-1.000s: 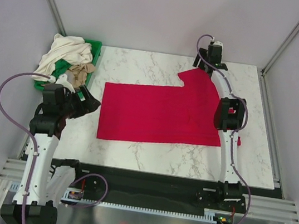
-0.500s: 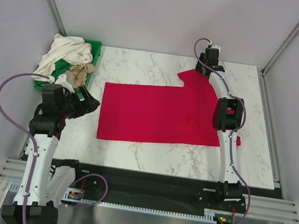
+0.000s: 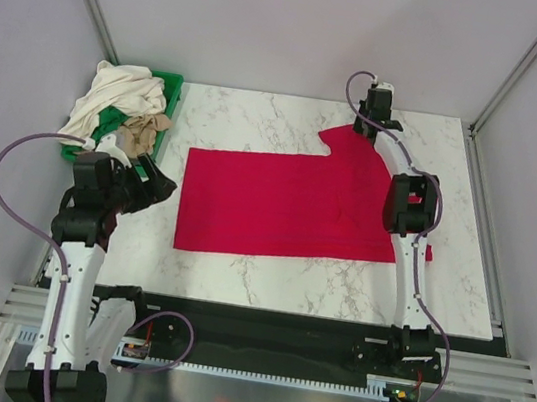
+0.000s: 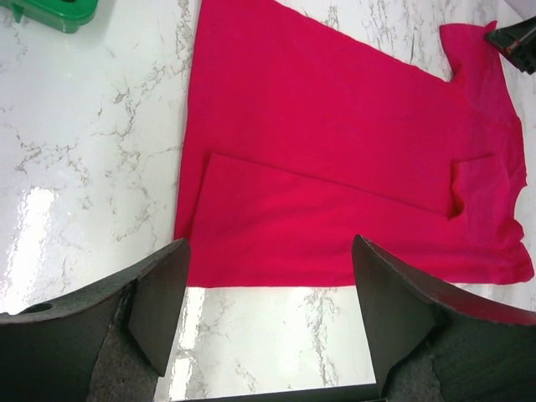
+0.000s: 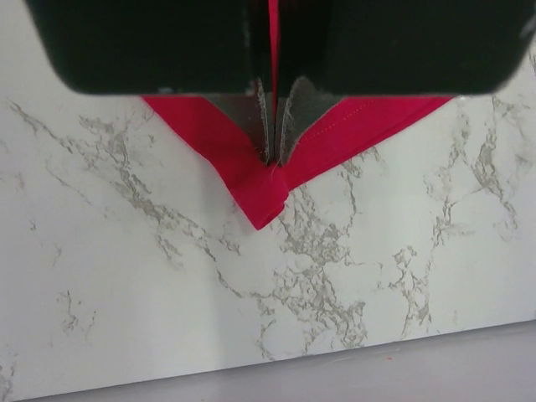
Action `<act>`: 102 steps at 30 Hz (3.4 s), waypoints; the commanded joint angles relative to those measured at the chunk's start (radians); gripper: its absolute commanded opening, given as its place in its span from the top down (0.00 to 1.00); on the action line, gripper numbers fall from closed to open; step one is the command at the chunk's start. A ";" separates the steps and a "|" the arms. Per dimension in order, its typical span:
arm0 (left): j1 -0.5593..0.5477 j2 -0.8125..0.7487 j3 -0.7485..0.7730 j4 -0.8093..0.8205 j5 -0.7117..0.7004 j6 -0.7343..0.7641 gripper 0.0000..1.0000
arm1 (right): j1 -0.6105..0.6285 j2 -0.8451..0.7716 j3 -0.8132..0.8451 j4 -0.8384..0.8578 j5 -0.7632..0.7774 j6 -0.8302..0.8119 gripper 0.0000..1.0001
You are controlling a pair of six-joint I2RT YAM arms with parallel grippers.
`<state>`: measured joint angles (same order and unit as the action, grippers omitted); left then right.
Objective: Fold and stack the t-shirts
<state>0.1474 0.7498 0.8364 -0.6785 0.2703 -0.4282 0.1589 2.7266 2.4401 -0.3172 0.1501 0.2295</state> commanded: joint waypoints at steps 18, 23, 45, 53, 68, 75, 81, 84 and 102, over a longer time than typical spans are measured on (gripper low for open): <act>-0.135 0.715 0.497 0.096 -0.267 -0.063 0.26 | 0.071 -0.689 -0.734 0.196 -0.084 0.119 1.00; -0.137 1.014 0.684 0.094 -0.263 -0.049 0.33 | 0.082 -0.801 -0.861 0.228 -0.093 0.136 1.00; -0.198 1.450 0.925 0.089 -0.379 -0.010 0.32 | 0.088 -0.978 -1.056 0.233 -0.149 0.160 1.00; -0.201 1.505 0.960 0.092 -0.390 -0.021 0.35 | 0.088 -0.981 -1.066 0.233 -0.149 0.151 1.00; -0.204 1.484 0.972 0.086 -0.367 -0.014 0.97 | 0.087 -1.025 -1.092 0.227 -0.141 0.145 1.00; -0.204 1.292 0.839 0.088 -0.391 -0.044 0.98 | 0.085 -1.175 -1.205 0.222 -0.058 0.140 1.00; -0.204 1.110 0.630 0.157 -0.411 -0.076 0.98 | 0.087 -1.341 -1.394 0.225 0.031 0.165 1.00; -0.204 1.033 0.547 0.180 -0.419 -0.086 0.98 | 0.085 -1.406 -1.475 0.222 0.072 0.177 1.00; -0.224 0.749 0.204 0.277 -0.395 -0.099 0.98 | 0.030 -1.590 -1.699 0.132 0.232 0.346 1.00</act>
<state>-0.0639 1.5623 1.0649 -0.4526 -0.1204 -0.5053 0.1970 1.1740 0.7628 -0.1776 0.3309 0.5083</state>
